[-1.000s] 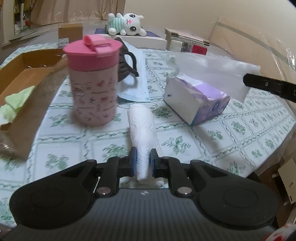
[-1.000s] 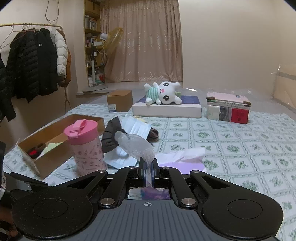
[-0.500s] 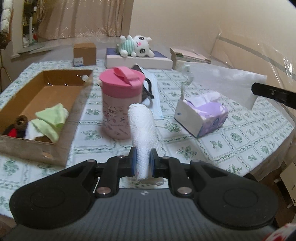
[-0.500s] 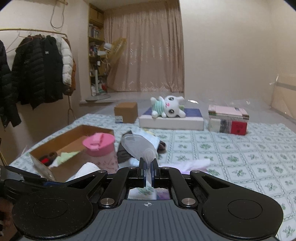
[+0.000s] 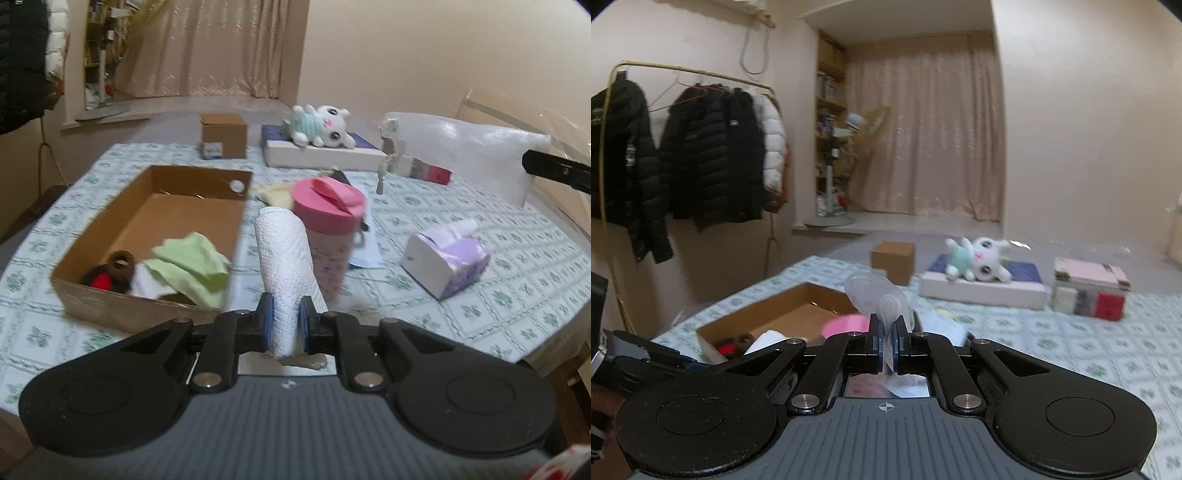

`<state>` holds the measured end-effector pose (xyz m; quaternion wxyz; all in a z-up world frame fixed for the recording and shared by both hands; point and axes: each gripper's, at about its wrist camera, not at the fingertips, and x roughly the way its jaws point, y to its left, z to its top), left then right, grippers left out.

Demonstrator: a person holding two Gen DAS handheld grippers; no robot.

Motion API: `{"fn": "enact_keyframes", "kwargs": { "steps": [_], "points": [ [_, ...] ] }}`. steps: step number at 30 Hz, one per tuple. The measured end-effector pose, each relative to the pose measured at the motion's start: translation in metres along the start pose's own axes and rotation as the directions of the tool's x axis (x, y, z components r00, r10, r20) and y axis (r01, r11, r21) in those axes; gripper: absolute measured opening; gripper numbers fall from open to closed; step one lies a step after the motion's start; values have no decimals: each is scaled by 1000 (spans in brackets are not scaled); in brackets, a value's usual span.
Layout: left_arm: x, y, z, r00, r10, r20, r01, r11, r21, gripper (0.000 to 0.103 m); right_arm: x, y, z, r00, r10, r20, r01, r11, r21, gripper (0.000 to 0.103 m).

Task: Organize soft objects
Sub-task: 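Carry the towel and plastic bag over the cardboard tray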

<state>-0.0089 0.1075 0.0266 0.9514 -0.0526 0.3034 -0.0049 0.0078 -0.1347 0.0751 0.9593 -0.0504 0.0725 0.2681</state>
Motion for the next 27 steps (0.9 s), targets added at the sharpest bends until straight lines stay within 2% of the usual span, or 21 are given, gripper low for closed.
{"fn": "enact_keyframes", "kwargs": {
  "steps": [9,18,23,27],
  "points": [
    [-3,48,20,998,52,29,-52,999,-9,13,50,48,24,993,111,43,-107,990,-88,5],
    [17,105,38,994,110,20,-110,994,-17,13,133,99,21,981,196,-11,-195,968,-157,5],
    [40,133,48,992,126,-5,-126,992,-8,13,184,120,8,976,210,-61,-218,959,-183,5],
    [62,153,54,991,130,-29,-130,992,2,13,226,129,-5,979,170,-111,-189,962,-196,5]
  ]
}}
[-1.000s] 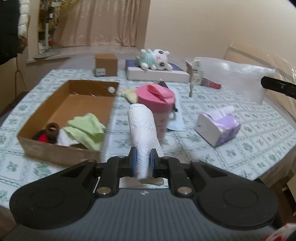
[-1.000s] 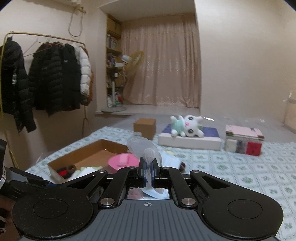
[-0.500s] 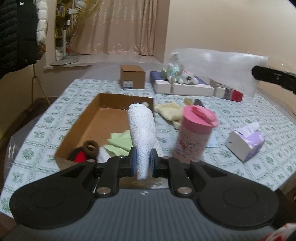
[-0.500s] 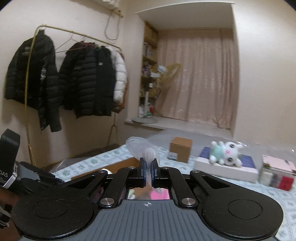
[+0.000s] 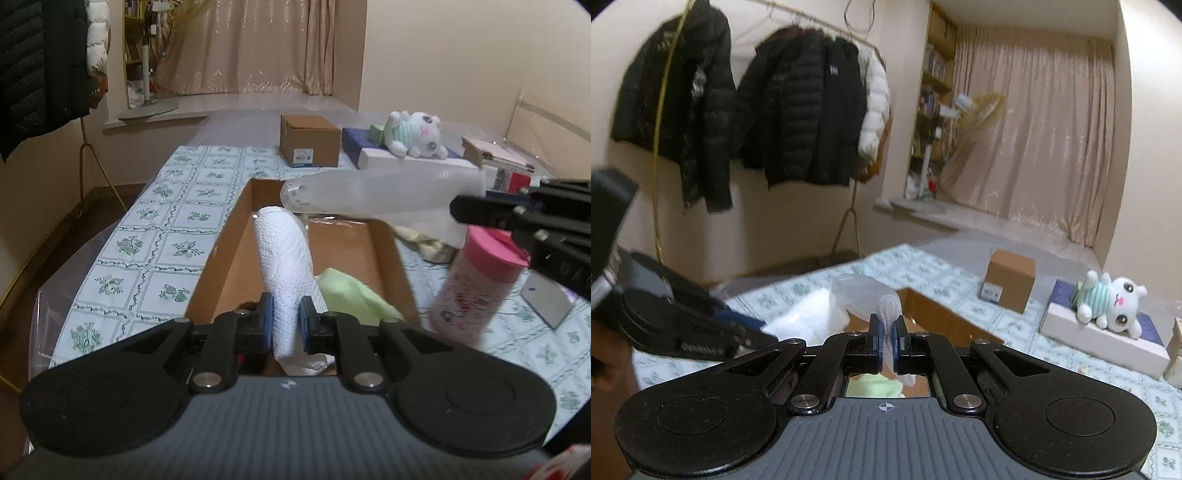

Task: Organize soft objects
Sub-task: 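Carry the towel and plastic bag over the cardboard tray, then open both tools to drop the towel and bag into the tray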

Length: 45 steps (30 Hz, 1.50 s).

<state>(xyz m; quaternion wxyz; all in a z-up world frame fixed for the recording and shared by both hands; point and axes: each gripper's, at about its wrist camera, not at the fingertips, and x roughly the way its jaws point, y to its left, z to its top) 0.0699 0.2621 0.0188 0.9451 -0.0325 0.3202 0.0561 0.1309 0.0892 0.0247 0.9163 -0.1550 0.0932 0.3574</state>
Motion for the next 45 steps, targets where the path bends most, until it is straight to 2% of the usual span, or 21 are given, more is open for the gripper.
{"fn": "enact_keyframes", "kwargs": {
  "steps": [6,16,17,19,20,21,26,33,38,42,45],
  "points": [
    [41,17,11,999,-4,-37,4,1000,11,13,63,4,-17,989,-77,-129,71,996,-49,5],
    [85,25,14,996,-22,-88,24,999,22,16,112,6,-39,977,33,-209,-38,999,-19,5],
    [86,25,13,996,-22,-91,24,1000,19,17,112,8,-40,977,40,-209,-45,999,-21,8],
    [86,27,12,995,-23,-93,24,1000,10,20,113,9,-43,977,52,-209,-60,998,-33,34],
    [84,27,12,996,-19,-91,20,1000,5,21,110,10,-44,978,57,-202,-65,997,-32,60],
    [83,28,11,996,-17,-90,17,1000,0,23,107,10,-45,981,60,-186,-67,997,-29,69],
    [64,28,9,998,2,-68,-3,1000,-27,27,87,11,-44,986,61,-158,-68,997,-40,69],
    [25,16,2,999,20,-31,-23,997,-80,31,35,16,-42,992,32,-126,-37,999,-33,69],
    [-1,-5,-5,999,29,-25,-32,994,-108,37,-4,16,-43,994,9,-110,-9,1000,0,69],
    [-19,-24,-10,999,37,-21,-40,990,-133,47,-35,9,-45,994,-12,-109,18,998,56,69],
    [-31,-39,-15,999,46,-20,-48,989,-138,49,-55,2,-48,993,-32,-113,43,995,90,69]
  ]
}}
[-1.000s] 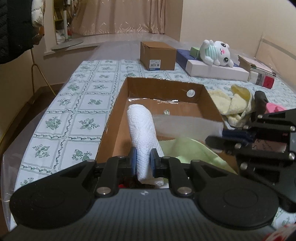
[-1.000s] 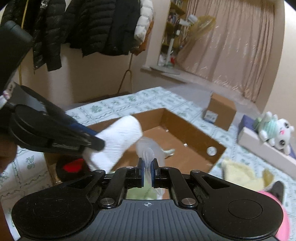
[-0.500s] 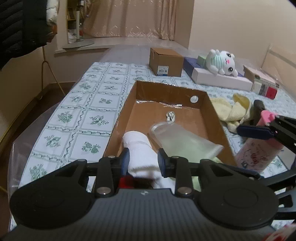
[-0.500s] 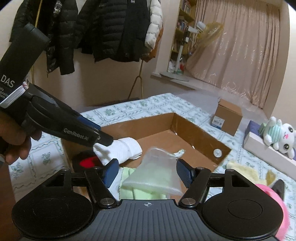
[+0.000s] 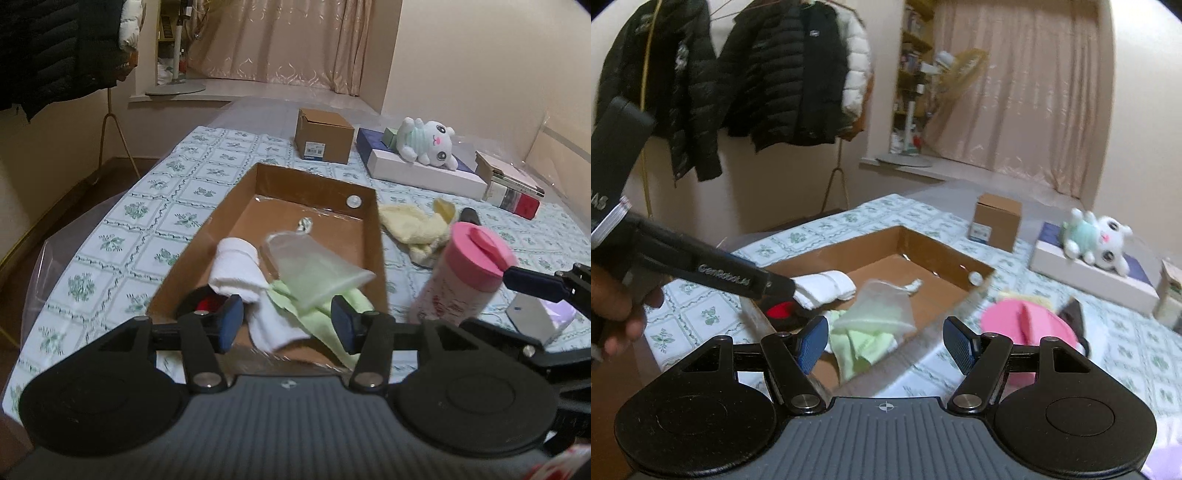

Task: Organize soft objects
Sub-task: 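Open both tools to drop the towel and bag into the tray, then move both open tools back toward the masks beside the tumbler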

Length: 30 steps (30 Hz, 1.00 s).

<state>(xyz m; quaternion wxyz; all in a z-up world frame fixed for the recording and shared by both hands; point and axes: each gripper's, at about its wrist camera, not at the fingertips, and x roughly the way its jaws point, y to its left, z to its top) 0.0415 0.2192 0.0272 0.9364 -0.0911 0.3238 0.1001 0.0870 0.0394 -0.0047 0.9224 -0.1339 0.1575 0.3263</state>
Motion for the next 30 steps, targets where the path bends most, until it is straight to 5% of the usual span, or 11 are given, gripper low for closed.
{"fn": "enact_keyframes", "kwargs": {
  "steps": [16,30],
  "points": [
    [-38,-53,-28,1000,-5,10,5,1000,24,81,-67,-53,-33,994,-105,-36,110,978,178,69],
    [-37,-71,-34,1000,-29,-7,29,998,51,87,-95,-92,-50,981,-182,-62,193,934,301,69]
  ]
}}
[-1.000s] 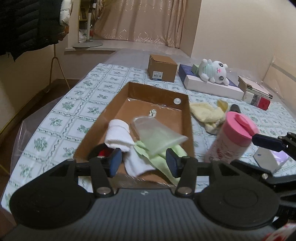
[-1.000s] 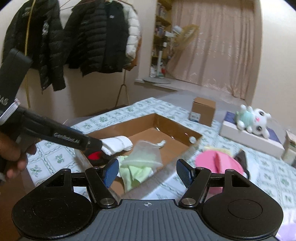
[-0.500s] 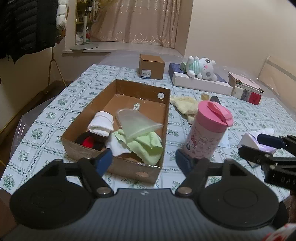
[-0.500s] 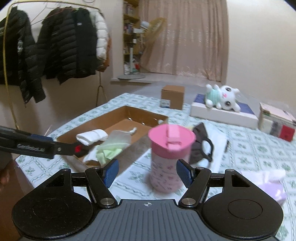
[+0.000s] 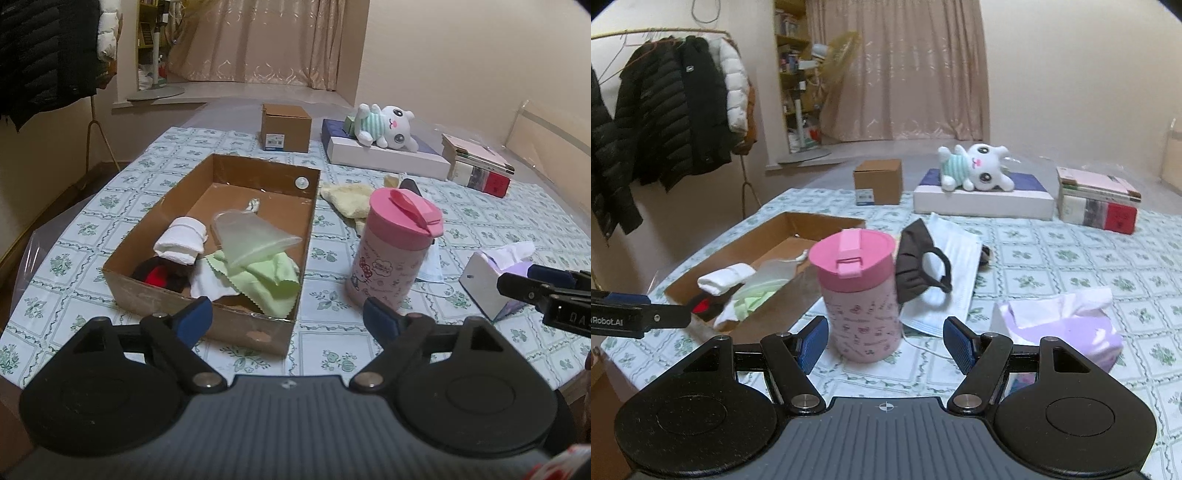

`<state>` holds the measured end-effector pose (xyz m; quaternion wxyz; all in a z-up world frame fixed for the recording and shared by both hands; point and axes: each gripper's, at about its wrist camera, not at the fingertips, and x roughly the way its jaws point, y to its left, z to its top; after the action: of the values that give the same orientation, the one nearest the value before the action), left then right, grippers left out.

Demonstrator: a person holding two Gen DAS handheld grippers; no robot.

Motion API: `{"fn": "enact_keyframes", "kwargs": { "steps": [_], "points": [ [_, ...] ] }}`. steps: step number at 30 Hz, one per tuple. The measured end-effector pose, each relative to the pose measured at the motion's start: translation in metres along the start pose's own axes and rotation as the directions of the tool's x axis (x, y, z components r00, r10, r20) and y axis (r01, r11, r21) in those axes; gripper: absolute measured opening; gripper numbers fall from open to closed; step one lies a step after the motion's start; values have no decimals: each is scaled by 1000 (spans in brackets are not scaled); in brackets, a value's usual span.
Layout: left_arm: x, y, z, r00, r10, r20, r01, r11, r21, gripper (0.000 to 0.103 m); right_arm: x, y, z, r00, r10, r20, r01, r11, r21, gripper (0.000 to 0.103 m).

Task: Organize soft objects
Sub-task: 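Move both open tools back toward the masks beside the tumbler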

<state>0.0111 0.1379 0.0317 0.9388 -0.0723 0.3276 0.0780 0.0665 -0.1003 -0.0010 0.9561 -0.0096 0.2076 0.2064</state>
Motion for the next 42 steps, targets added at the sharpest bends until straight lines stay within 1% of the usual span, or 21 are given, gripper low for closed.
{"fn": "enact_keyframes", "kwargs": {
  "steps": [9,16,24,29,32,36,39,42],
  "points": [
    [7,-14,6,1000,-25,-3,25,999,34,87,-2,-21,0,1000,-22,-1,22,999,47,69],
    [14,-27,17,999,-55,-1,55,996,70,87,-3,-42,-2,999,-46,-7,46,995,87,69],
    [26,-44,48,992,-125,3,123,980,158,87,-1,-65,6,998,-58,-5,58,994,96,69],
    [41,-59,74,982,-185,-20,186,960,211,87,7,-84,18,998,-54,-17,55,994,93,69],
    [54,-71,88,976,-214,-43,217,942,255,86,15,-97,26,998,-52,-34,55,995,86,69],
    [73,-90,107,964,-250,-88,265,914,307,84,27,-114,37,998,-42,-54,46,996,80,69],
    [90,-105,121,954,-270,-127,298,889,349,82,37,-129,48,997,-21,-74,30,992,119,69],
    [110,-117,135,943,-284,-171,328,871,365,81,46,-141,61,997,-6,-82,17,990,140,69]
  ]
}}
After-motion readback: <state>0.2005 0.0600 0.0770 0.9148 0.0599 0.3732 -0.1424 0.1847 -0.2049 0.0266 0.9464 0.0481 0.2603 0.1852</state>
